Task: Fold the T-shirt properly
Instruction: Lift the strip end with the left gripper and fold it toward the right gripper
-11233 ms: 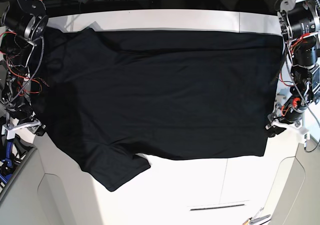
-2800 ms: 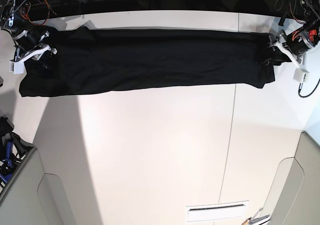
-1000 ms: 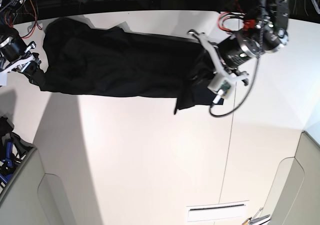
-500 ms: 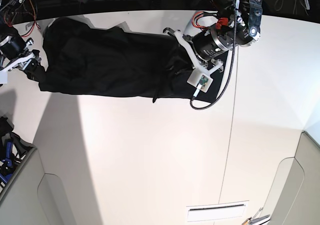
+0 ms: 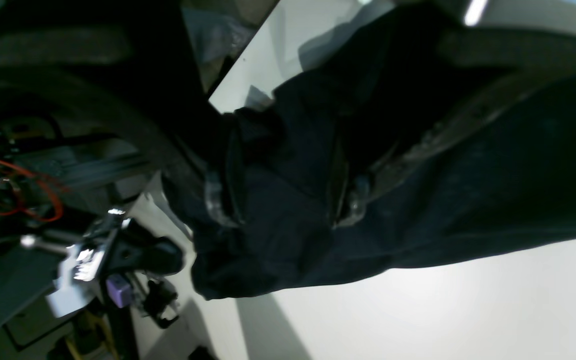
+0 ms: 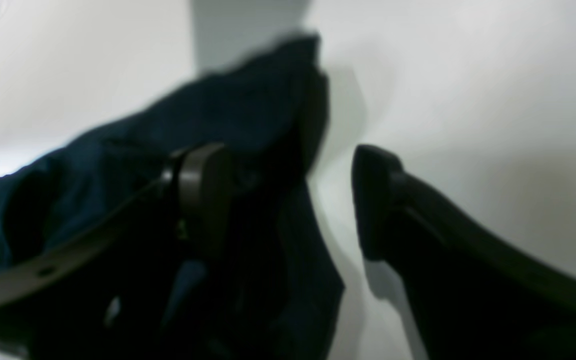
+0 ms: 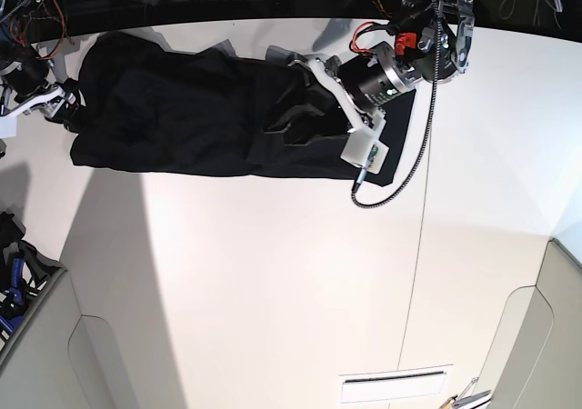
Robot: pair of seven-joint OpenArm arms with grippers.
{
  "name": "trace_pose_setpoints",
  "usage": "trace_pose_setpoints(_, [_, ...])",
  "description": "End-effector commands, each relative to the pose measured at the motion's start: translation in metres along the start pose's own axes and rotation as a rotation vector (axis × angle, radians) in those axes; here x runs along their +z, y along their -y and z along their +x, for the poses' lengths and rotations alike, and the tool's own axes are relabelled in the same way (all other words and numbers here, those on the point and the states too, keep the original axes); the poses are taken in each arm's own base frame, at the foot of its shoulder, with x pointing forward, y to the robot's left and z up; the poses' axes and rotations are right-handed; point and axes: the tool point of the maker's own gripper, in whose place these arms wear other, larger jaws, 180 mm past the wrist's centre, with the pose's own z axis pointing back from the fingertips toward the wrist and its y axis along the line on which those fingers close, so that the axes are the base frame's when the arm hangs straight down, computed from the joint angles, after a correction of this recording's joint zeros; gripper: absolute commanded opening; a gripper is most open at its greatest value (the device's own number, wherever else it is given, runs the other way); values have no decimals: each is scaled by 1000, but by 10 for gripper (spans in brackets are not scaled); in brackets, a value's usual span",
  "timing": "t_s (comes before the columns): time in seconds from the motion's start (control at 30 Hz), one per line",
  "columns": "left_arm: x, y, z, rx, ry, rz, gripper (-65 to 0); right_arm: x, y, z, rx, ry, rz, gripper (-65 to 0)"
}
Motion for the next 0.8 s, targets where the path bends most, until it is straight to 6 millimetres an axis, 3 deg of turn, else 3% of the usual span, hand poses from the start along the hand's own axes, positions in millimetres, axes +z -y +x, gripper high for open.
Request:
trace_pose_setpoints(0.0, [-1, 9, 13, -4, 50, -30, -358, 3, 1, 12, 11, 34, 10, -273])
trace_pose_setpoints(0.2, [-2, 7, 11, -24, 41, -14, -358, -10, -9, -8, -15, -25, 61, -273])
trace_pose_setpoints(0.47, [-2, 2, 7, -50, 18, 13, -358, -29, -45, -28, 16, -105, 167, -273])
trace_pose_setpoints(0.63, [-2, -2, 4, -68, 3, 31, -358, -31, -48, -30, 23, -116, 175, -285])
trace_pose_setpoints(0.7, [-1, -3, 4, -75, 1, 37, -358, -31, -47, -31, 28, -121, 170, -370])
trace_pose_setpoints(0.77, [-2, -4, 4, -85, -2, 41, -358, -31, -45, -33, 37, -128, 159, -513])
